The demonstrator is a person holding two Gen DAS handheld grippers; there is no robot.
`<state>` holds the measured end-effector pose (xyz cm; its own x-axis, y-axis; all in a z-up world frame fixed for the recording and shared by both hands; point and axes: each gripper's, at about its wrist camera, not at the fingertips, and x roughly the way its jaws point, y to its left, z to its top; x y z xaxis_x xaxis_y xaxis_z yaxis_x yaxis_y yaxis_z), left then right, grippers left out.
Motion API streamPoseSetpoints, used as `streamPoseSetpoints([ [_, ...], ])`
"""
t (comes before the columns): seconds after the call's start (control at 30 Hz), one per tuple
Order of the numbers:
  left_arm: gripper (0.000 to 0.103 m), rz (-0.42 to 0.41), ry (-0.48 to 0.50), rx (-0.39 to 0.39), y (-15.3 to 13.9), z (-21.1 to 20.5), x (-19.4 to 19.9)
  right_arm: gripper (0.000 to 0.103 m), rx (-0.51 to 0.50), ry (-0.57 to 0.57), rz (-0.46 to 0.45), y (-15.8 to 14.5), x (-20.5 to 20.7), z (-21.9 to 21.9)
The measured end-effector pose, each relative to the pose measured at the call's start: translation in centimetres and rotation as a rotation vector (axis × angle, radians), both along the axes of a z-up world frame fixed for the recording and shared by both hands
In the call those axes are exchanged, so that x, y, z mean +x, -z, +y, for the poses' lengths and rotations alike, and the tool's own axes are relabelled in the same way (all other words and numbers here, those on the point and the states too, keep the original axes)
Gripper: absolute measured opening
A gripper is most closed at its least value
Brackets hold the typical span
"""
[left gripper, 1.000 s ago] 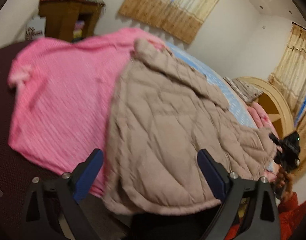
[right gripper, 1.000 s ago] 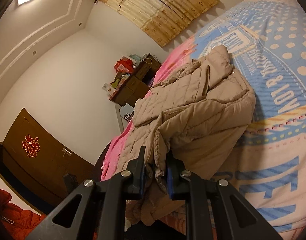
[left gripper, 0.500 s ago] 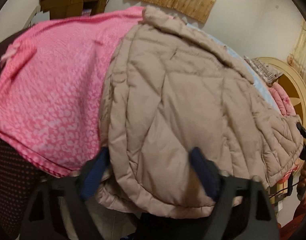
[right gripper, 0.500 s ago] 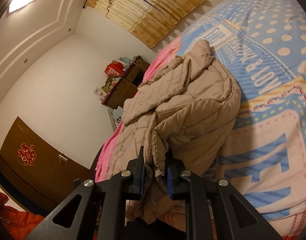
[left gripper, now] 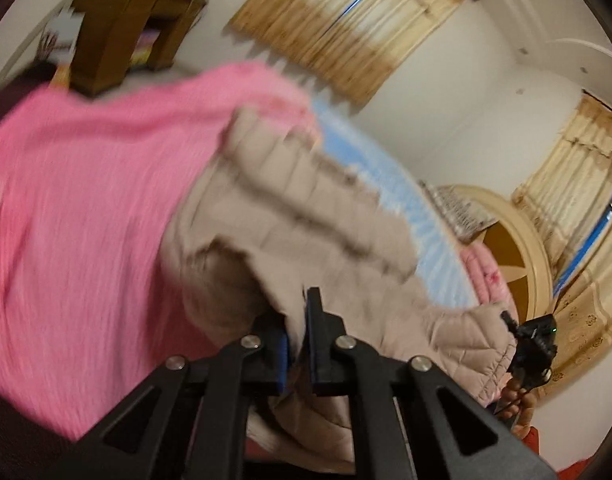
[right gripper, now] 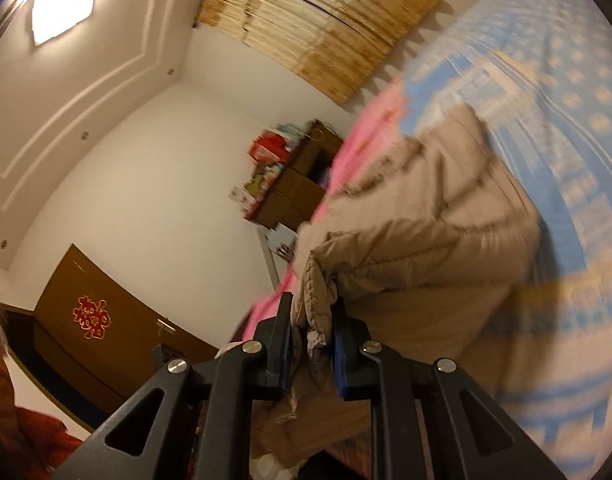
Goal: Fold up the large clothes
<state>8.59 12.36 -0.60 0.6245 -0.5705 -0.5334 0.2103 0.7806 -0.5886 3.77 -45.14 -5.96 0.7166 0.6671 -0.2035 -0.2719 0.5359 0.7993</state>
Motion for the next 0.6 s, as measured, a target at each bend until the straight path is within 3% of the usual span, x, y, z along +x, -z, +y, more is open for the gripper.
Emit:
streamPoseSetpoints([
  [0.17, 0.007, -0.078, -0.050, 0.039, -4.9, -1.9, 8.0, 0.015, -0.025, 0.043, -0.047, -3.7, 7.4, -0.8],
  [0.33, 0.007, 0.000, -0.133, 0.061, -6.0, -3.7, 19.2, 0.015, -0.080, 0.133, -0.025, -5.6, 17.9, -2.2],
  [0.47, 0.008, 0.071, -0.235, 0.096, -3.4, -5.0, 27.7, 0.015, -0.157, 0.219, 0.030, -4.1, 26.6, -3.4],
  [0.6, 0.031, 0.212, -0.342, 0.102, 2.8, -5.2, 33.8, 0.016, -0.262, 0.322, 0.125, 1.3, 33.1, -3.8],
])
